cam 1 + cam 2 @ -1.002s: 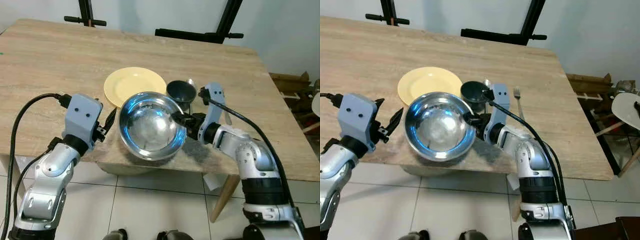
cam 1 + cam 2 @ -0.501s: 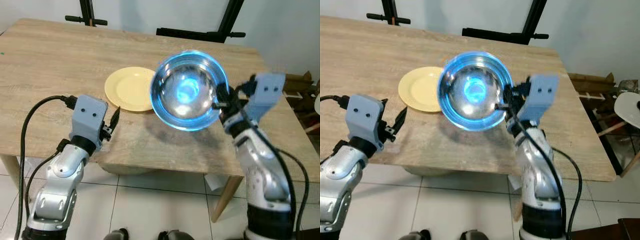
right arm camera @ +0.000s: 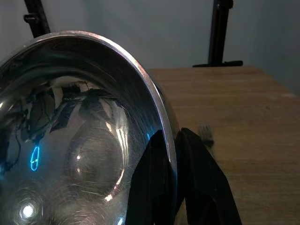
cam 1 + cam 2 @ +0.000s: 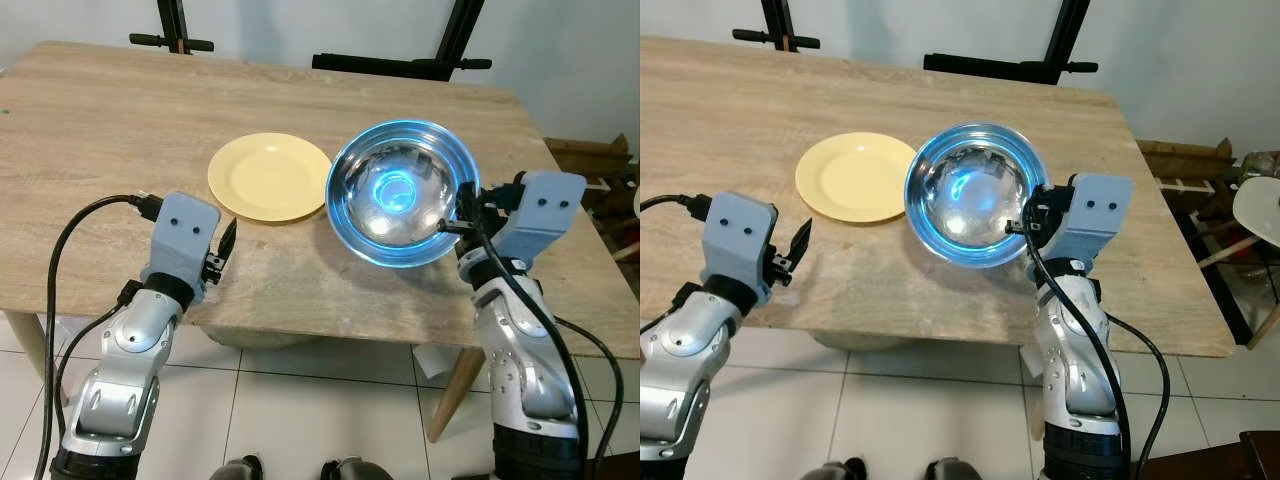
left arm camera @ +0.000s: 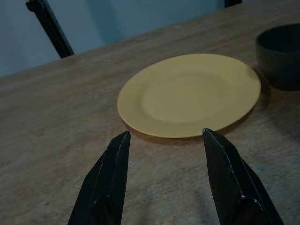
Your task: Setting the table
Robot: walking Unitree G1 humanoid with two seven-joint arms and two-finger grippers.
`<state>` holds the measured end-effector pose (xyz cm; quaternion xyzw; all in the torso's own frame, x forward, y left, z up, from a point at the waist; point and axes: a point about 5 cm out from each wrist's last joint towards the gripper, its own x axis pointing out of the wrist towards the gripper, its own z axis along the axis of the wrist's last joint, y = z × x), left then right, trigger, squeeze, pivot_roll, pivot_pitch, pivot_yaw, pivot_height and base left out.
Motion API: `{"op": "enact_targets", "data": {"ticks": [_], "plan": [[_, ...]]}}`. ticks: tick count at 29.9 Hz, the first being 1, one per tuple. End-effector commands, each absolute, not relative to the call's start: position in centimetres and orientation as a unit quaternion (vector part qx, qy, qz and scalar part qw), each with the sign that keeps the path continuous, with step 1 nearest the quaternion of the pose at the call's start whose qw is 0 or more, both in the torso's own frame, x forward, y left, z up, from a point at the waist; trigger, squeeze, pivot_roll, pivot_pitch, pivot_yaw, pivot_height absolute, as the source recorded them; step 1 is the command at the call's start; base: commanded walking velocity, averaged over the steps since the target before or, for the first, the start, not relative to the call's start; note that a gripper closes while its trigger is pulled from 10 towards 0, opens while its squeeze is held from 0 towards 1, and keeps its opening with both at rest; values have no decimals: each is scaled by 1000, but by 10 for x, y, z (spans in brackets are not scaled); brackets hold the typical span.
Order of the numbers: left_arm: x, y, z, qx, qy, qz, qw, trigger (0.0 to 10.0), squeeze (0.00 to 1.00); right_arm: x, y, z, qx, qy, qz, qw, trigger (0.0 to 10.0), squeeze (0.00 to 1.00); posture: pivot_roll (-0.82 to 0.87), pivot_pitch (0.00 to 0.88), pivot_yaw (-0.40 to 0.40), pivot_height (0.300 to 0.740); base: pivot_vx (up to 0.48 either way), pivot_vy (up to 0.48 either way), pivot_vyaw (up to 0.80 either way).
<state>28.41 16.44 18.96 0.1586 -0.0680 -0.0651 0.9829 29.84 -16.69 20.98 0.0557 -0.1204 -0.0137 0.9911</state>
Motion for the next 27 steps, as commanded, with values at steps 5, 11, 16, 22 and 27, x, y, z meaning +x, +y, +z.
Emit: {"op": "enact_targets", "data": {"ticks": [5, 11, 16, 22, 27], "plan": [[286, 159, 185, 153, -58, -69, 984, 10000, 0, 298, -171, 210, 51, -129, -24, 990, 10000, 0, -98, 42, 11, 740, 0, 0, -800], [285, 154, 184, 141, -47, -95, 984, 10000, 0, 298, -171, 207, 51, -126, -22, 990, 10000, 0, -101, 36, 13, 740, 0, 0, -800], [285, 151, 184, 135, -43, -106, 984, 10000, 0, 298, -171, 206, 50, -125, -22, 991, 10000, 0, -103, 38, 12, 740, 0, 0, -800], [284, 145, 185, 95, -38, -124, 987, 10000, 0, 298, -171, 205, 48, -125, -21, 991, 10000, 0, -107, 41, 10, 740, 0, 0, -800], [283, 142, 185, 78, -38, -134, 987, 10000, 0, 298, -171, 204, 48, -123, -20, 991, 10000, 0, -108, 46, 8, 740, 0, 0, -800]]}}
